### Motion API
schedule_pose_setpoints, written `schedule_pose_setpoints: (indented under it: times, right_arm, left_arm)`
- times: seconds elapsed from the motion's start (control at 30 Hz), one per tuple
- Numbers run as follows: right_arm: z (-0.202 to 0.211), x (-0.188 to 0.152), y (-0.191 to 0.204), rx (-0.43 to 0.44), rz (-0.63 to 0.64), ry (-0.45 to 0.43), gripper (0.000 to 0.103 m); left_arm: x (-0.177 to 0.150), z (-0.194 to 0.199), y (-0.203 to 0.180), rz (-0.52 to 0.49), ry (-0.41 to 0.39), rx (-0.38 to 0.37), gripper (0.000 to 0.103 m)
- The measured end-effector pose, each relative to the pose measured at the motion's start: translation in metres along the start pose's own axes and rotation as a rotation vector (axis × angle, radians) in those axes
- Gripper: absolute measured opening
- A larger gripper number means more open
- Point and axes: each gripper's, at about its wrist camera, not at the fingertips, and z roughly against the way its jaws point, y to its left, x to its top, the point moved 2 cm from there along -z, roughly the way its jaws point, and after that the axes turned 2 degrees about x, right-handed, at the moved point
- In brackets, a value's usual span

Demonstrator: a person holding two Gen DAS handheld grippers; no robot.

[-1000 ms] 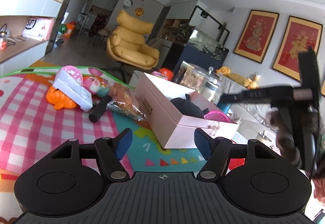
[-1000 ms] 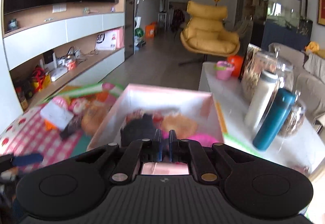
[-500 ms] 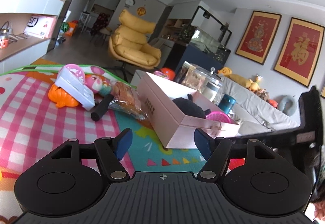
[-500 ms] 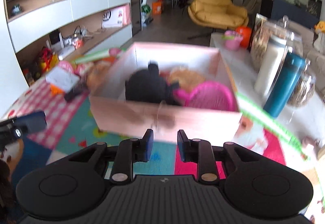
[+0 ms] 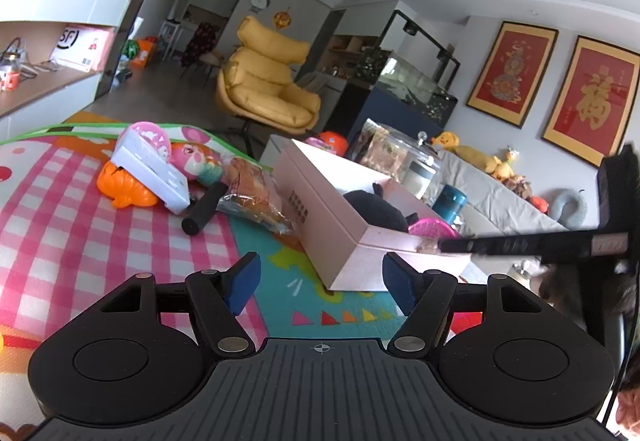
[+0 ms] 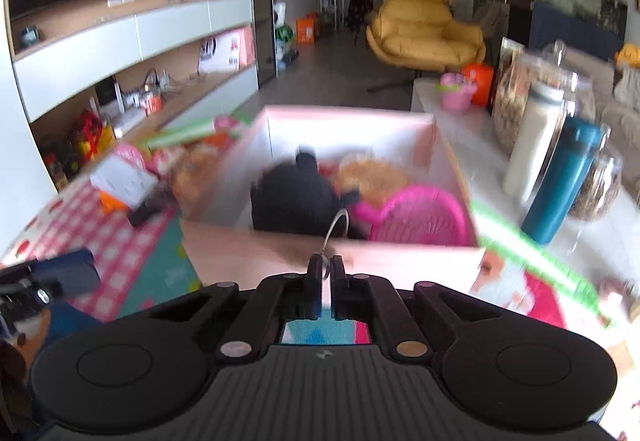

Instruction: Organize objects

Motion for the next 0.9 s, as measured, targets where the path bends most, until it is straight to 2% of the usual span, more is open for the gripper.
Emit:
schedule_pose_setpoints:
  times: [0.17,0.3,0.4,0.5,0.57,0.6,0.7,0.83,0.9]
  right_arm:
    - [0.001,0.028,0.002,-0.062,0.068,-0.082,0.003]
    - [-0.016,0.047,-0.014,-0.074,0.022,-0.066,0.003]
    - [-0.017,0.046,-0.023,-0.083,-0.012,-0.064,0.004]
    - [-0.005,0.032,-0.023,-0.04,-0.005,-0.067,0.017]
    - [0.002,0.018,-0.02,-0.028,0.003,-0.055,0.037]
    - [0.003,0.009,-0.019,-0.023,0.006,-0.038,0.038]
    - [-0.001,-0.012,-0.013,0.006,0.0,0.017,0.039]
    - [-0.016,-0.02,-0.006,-0.006,0.01,0.045,0.037]
    - [-0.021,-0.019,-0.005,-0.009,-0.004,0.057,0.016]
  left_arm:
    - [0.0,-0.001,0.001,0.002,-0.001,0.001,0.072]
    - [-0.001,0.0,0.001,0.005,-0.001,0.0,0.072]
    - [-0.001,-0.001,0.001,0.004,0.0,0.001,0.072]
    - [-0.001,-0.001,0.001,0.005,0.004,0.004,0.072]
    - [-0.001,0.0,0.001,0.006,0.006,0.006,0.072]
    - [-0.001,0.0,0.001,0.007,0.007,0.007,0.072]
    - [-0.001,0.0,0.001,0.007,0.009,0.007,0.072]
    - [-0.001,0.0,0.002,0.013,0.011,0.01,0.072]
    - [-0.001,-0.001,0.002,0.014,0.012,0.011,0.072]
